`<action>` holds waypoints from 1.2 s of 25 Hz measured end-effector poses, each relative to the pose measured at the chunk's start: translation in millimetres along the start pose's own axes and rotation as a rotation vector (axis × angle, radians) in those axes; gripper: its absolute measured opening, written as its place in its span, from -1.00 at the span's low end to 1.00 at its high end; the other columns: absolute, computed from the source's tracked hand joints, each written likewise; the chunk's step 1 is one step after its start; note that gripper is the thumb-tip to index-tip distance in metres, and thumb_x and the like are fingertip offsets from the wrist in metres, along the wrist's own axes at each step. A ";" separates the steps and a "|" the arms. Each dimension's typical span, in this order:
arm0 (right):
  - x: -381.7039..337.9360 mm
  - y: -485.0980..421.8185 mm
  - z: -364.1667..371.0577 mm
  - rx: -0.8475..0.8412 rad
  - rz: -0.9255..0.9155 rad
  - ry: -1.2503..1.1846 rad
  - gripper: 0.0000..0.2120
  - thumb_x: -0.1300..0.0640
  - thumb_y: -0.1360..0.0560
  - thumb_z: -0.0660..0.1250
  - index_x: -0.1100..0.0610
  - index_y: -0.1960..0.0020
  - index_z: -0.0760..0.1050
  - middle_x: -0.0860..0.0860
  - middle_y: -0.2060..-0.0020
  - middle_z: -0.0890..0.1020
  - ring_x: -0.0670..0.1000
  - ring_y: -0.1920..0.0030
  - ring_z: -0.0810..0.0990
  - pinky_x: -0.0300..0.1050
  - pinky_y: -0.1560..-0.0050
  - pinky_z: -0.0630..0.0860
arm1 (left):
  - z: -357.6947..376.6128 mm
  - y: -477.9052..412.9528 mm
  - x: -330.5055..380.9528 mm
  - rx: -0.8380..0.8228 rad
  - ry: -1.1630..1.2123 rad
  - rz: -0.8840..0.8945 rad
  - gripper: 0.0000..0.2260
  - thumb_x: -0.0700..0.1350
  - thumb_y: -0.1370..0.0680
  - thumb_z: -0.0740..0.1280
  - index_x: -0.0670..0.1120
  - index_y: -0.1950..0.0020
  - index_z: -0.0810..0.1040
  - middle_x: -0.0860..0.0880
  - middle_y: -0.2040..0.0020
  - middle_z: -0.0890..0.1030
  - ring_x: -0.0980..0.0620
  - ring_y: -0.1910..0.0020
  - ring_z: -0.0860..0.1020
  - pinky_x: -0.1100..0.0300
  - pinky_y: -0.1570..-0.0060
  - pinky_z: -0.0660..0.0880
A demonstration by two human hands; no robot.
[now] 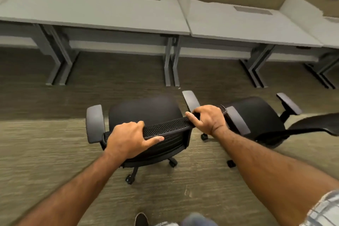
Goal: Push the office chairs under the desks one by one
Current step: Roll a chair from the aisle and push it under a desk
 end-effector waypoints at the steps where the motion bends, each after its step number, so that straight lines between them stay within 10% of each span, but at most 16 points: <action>1: -2.1 -7.5 -2.1 0.035 -0.012 -0.004 -0.32 -0.42 -0.49 -0.06 0.03 0.26 0.62 0.01 0.34 0.65 0.11 0.24 0.61 -0.09 0.26 0.25 | -0.5 -5.1 -6.4 0.006 0.004 -0.018 -0.14 0.70 -0.30 -0.15 0.02 0.02 0.51 0.07 0.22 0.60 0.02 0.23 0.59 0.03 0.19 0.57; 30: -97.3 -372.3 62.3 -0.019 -0.477 -0.040 -0.34 -0.39 -0.51 -0.10 -0.03 0.04 0.67 0.00 0.17 0.71 0.07 0.09 0.65 0.01 0.09 0.49 | -30.7 -176.7 -206.7 0.142 -0.058 -0.477 -0.16 0.72 -0.24 -0.05 0.00 0.09 0.49 0.03 0.23 0.62 -0.02 0.17 0.64 0.06 0.19 0.51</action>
Point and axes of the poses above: each hand's wrist, its own y-axis away from the middle knuckle, its own z-axis out of the palm, x = y × z, the point moved 7 cm from there along -y, towards the middle knuckle
